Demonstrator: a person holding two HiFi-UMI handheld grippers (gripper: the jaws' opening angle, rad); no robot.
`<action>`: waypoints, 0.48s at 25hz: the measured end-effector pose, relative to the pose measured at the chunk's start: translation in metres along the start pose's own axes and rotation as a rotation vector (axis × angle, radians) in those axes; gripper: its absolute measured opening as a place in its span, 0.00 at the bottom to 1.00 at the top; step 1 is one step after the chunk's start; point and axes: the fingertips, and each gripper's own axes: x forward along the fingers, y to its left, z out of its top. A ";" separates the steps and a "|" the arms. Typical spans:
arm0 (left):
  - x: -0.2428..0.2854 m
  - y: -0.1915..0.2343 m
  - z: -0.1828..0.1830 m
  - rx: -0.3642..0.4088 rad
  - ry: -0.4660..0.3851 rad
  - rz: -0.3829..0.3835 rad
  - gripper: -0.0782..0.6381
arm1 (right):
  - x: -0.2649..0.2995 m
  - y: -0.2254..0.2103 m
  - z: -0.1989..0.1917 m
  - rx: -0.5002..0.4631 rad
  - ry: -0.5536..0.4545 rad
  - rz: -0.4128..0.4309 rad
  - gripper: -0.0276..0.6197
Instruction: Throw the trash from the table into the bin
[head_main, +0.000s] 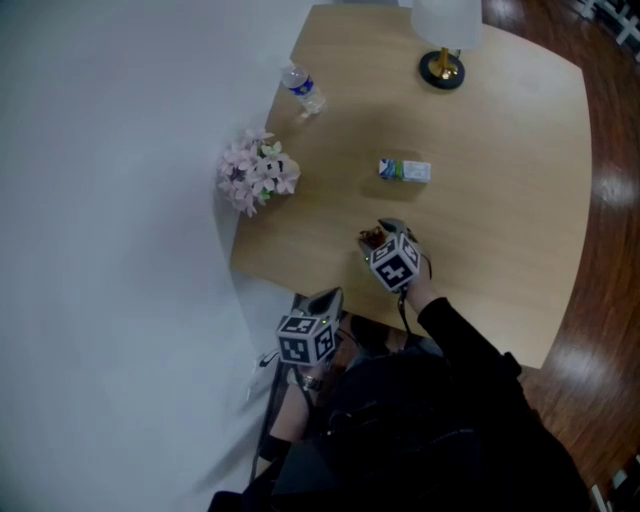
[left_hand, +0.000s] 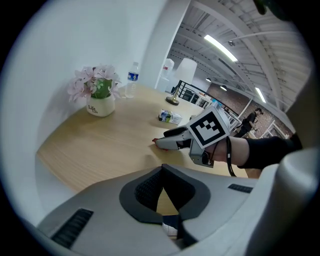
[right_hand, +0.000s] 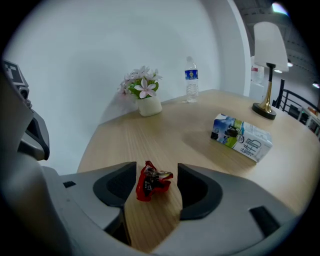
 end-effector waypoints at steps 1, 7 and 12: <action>0.000 0.001 0.000 -0.002 0.001 0.000 0.11 | 0.000 0.001 0.000 -0.004 0.004 0.002 0.45; -0.001 0.004 -0.004 -0.009 -0.002 -0.001 0.11 | 0.006 0.002 -0.011 -0.017 0.039 -0.025 0.45; -0.005 0.008 -0.010 -0.014 -0.012 -0.002 0.11 | 0.010 -0.009 -0.015 -0.018 0.040 -0.094 0.33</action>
